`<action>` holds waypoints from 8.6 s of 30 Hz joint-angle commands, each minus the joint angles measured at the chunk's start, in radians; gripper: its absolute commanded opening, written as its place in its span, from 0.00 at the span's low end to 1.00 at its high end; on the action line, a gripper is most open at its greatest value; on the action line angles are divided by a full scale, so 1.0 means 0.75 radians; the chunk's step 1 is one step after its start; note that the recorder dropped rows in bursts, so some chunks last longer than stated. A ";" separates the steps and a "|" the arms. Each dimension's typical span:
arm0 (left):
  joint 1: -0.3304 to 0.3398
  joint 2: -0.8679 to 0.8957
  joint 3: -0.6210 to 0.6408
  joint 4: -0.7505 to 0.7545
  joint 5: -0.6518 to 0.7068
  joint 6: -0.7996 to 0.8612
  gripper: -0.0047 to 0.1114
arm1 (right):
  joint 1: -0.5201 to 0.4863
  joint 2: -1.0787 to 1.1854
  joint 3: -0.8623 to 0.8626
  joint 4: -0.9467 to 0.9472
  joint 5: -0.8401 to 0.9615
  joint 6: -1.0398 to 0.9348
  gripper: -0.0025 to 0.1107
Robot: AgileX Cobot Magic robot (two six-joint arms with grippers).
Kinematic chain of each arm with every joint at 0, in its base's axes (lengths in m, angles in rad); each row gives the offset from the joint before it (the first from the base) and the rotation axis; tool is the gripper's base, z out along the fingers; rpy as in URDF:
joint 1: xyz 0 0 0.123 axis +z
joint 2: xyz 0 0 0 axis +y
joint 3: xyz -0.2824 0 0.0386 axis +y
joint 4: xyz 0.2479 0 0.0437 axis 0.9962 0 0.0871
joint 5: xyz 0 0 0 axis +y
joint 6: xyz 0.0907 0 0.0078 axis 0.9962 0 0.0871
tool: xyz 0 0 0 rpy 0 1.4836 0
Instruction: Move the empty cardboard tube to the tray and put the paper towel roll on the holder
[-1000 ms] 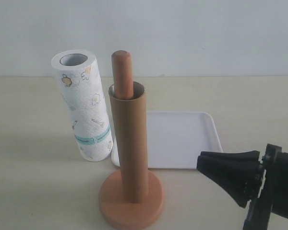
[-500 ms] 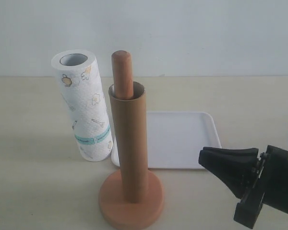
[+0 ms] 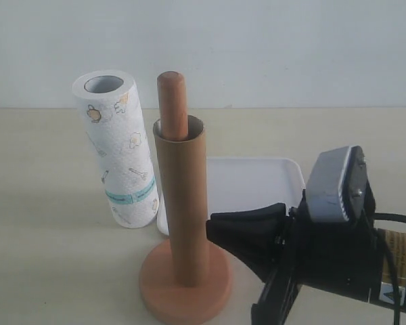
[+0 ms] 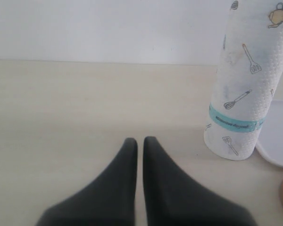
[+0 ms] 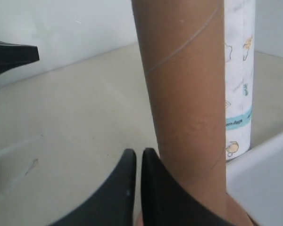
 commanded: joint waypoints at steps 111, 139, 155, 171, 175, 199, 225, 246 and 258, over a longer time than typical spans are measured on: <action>-0.002 -0.004 0.005 0.001 0.000 0.004 0.08 | 0.069 -0.525 -0.837 0.163 1.441 -0.434 0.02; -0.002 -0.004 0.005 0.001 0.000 0.004 0.08 | 0.069 0.324 -0.953 -0.111 1.556 -0.565 0.02; -0.002 -0.004 0.005 0.001 0.000 0.004 0.08 | 0.069 0.515 -0.953 -0.108 1.455 -0.612 0.02; -0.002 -0.004 0.005 0.001 0.000 0.004 0.08 | 0.069 0.633 -0.953 -0.111 1.363 -0.657 0.02; -0.002 -0.004 0.005 0.001 0.000 0.004 0.08 | 0.069 0.658 -0.953 -0.111 1.378 -0.723 0.02; -0.002 -0.004 0.005 0.001 0.000 0.004 0.08 | 0.069 0.713 -0.953 -0.111 1.363 -0.875 0.31; -0.002 -0.004 0.005 0.001 0.000 0.004 0.08 | 0.069 0.204 -0.953 -0.108 1.770 -0.684 0.76; -0.002 -0.004 0.005 0.001 0.000 0.004 0.08 | 0.069 -0.303 -0.953 0.346 2.212 -0.202 0.02; -0.002 -0.004 0.005 0.001 0.000 0.004 0.08 | 0.069 -0.346 -0.953 0.343 2.203 -0.182 0.02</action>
